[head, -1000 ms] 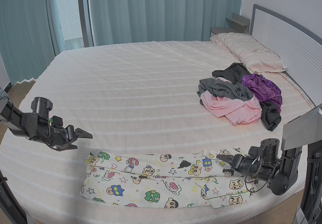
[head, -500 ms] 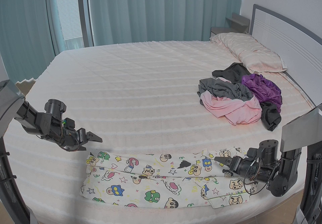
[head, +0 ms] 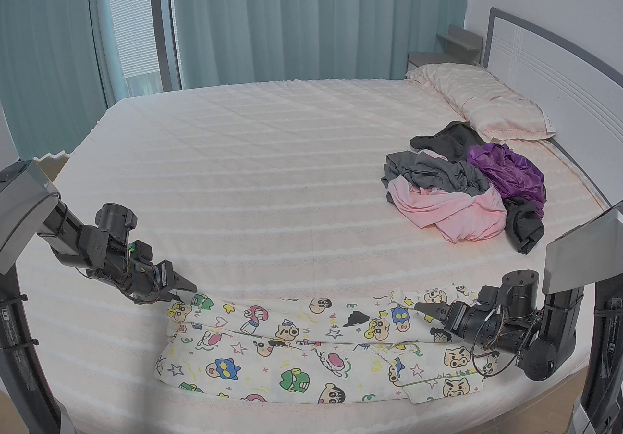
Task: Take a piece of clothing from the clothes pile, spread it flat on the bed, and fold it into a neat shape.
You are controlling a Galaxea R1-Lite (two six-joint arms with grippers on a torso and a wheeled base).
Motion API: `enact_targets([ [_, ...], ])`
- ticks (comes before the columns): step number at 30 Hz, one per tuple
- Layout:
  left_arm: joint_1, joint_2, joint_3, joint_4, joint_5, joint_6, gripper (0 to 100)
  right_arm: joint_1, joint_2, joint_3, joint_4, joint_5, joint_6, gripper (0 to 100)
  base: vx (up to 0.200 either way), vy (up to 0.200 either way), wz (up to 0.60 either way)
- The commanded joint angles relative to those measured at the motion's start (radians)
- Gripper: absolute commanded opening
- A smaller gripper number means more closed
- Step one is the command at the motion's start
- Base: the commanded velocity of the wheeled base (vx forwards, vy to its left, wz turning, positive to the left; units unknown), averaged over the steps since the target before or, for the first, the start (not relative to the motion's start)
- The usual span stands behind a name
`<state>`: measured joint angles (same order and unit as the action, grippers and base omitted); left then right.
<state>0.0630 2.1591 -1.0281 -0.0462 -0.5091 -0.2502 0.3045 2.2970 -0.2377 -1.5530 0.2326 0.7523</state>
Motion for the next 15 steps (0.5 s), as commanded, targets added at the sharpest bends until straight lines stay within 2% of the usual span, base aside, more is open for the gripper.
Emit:
enact_targets([
  [1, 0.001, 0.002, -0.001, 0.037, 0.001, 0.005, 0, -0.001, -0.001, 0.000, -0.007, 0.002, 0.001, 100, 0.000, 0.000, 0.00],
  [6, 0.005, -0.012, -0.004, 0.100, 0.003, 0.049, 0, -0.001, -0.001, 0.000, -0.007, 0.002, 0.001, 100, 0.000, 0.000, 0.00],
  [15, 0.006, -0.078, -0.017, 0.117, 0.006, 0.051, 0, -0.001, -0.002, 0.001, -0.007, 0.002, 0.001, 100, 0.000, 0.000, 0.00],
])
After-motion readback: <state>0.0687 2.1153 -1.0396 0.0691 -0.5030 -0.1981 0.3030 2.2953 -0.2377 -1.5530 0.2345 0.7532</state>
